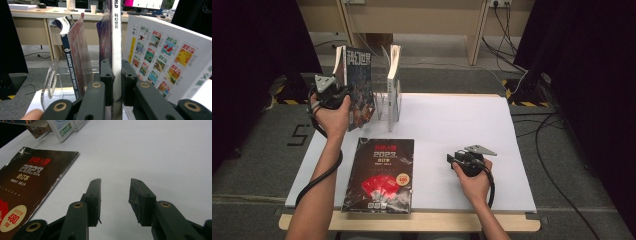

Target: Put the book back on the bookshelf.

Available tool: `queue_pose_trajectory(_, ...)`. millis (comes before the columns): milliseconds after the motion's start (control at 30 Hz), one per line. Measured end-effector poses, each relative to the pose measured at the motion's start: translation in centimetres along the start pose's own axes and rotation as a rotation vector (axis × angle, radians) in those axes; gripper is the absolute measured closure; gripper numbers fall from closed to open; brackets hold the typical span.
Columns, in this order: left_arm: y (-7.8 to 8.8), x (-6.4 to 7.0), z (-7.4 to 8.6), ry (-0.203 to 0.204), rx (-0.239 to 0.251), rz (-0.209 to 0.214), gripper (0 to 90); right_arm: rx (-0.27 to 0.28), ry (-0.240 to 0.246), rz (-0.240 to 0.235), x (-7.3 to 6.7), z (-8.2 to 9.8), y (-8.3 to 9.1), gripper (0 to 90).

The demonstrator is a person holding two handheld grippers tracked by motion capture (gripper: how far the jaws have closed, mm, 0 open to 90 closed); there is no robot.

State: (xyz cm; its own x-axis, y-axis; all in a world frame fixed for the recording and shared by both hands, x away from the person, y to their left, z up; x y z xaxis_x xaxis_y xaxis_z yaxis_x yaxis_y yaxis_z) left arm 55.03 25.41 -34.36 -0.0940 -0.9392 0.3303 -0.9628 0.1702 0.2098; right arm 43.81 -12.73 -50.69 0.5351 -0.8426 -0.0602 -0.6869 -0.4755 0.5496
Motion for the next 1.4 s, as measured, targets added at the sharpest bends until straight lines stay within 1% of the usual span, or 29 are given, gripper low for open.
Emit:
queue_pose_trajectory(67,-0.3,0.0,0.0,-0.017,0.007,-0.011,82.6,0.000,0.000,-0.001,0.0,0.0,0.0,61.9)
queue_pose_trajectory(133,-0.6,0.0,0.0,-0.025,0.012,-0.016,82.5,-0.001,-0.003,-0.002,0.0,0.0,0.0,61.9)
queue_pose_trajectory(333,-1.8,-0.2,0.1,-0.027,0.031,-0.032,82.5,-0.003,-0.001,-0.004,0.0,0.1,0.0,61.9)
queue_pose_trajectory(433,-2.3,-0.2,0.4,-0.038,0.045,-0.042,82.5,-0.001,0.003,-0.002,0.0,0.1,0.0,61.9)
queue_pose_trajectory(500,-2.6,-0.3,0.6,-0.042,0.062,-0.041,82.5,0.000,0.004,-0.004,0.0,0.1,0.0,61.9)
queue_pose_trajectory(600,-3.1,-0.5,1.2,-0.058,0.062,-0.041,82.4,0.000,0.003,-0.007,-0.1,0.1,0.0,61.9)
queue_pose_trajectory(667,-3.1,-0.5,1.2,-0.068,0.074,-0.039,82.4,0.000,0.011,-0.007,-0.1,0.1,-0.1,61.9)
queue_pose_trajectory(700,-3.1,-0.5,1.2,-0.074,0.079,-0.042,82.4,-0.001,0.001,-0.011,-0.2,0.1,-0.1,61.9)
queue_pose_trajectory(767,-3.0,-0.5,1.4,-0.088,0.089,-0.040,82.3,-0.002,0.006,-0.011,-0.2,0.1,-0.1,61.9)
queue_pose_trajectory(833,-2.7,-0.6,1.6,-0.092,0.094,-0.045,82.2,-0.002,0.013,-0.012,-0.2,0.1,-0.1,61.9)
queue_pose_trajectory(900,-2.4,-0.6,1.8,-0.105,0.099,-0.047,82.1,-0.003,0.005,-0.014,-0.3,0.1,-0.1,61.9)
queue_pose_trajectory(967,-1.8,-0.6,2.3,-0.138,0.098,-0.053,82.0,-0.003,0.010,-0.011,-0.2,0.1,-0.1,61.9)
queue_pose_trajectory(1033,-1.1,-0.6,2.8,-0.160,0.092,-0.057,81.8,-0.007,0.006,-0.014,-0.3,0.2,-0.1,61.9)
queue_pose_trajectory(1133,0.0,-0.7,3.6,-0.180,0.088,-0.064,81.7,-0.009,0.004,-0.018,-0.4,0.1,0.0,61.9)
queue_pose_trajectory(1167,0.5,-0.8,4.0,-0.190,0.080,-0.063,81.7,-0.006,0.006,-0.016,-0.4,0.1,-0.1,61.9)
queue_pose_trajectory(1200,0.9,-0.9,4.3,-0.193,0.076,-0.062,81.7,-0.006,0.007,-0.017,-0.4,0.1,-0.1,61.9)
queue_pose_trajectory(1367,2.5,-1.5,5.5,-0.167,0.060,-0.078,81.8,-0.006,0.006,-0.019,-0.5,0.1,0.0,61.8)
queue_pose_trajectory(1400,2.8,-1.7,5.7,-0.168,0.058,-0.081,81.8,-0.006,0.016,-0.017,-0.4,0.1,-0.1,61.8)
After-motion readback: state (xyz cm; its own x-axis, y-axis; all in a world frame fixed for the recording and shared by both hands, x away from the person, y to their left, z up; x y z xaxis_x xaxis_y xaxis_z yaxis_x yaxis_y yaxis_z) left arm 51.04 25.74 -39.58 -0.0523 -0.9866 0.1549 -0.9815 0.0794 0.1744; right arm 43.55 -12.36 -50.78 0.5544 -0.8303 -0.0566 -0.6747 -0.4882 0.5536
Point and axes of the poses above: each handheld gripper's, and its own axes: y roughly backward along the jaws, z roughly out of its underside, x roughly to its right, the point moved 6 cm from there along -y, roughly forward along the jaws, and after that the axes turned 14 degrees about y, right-handed, at the moved point
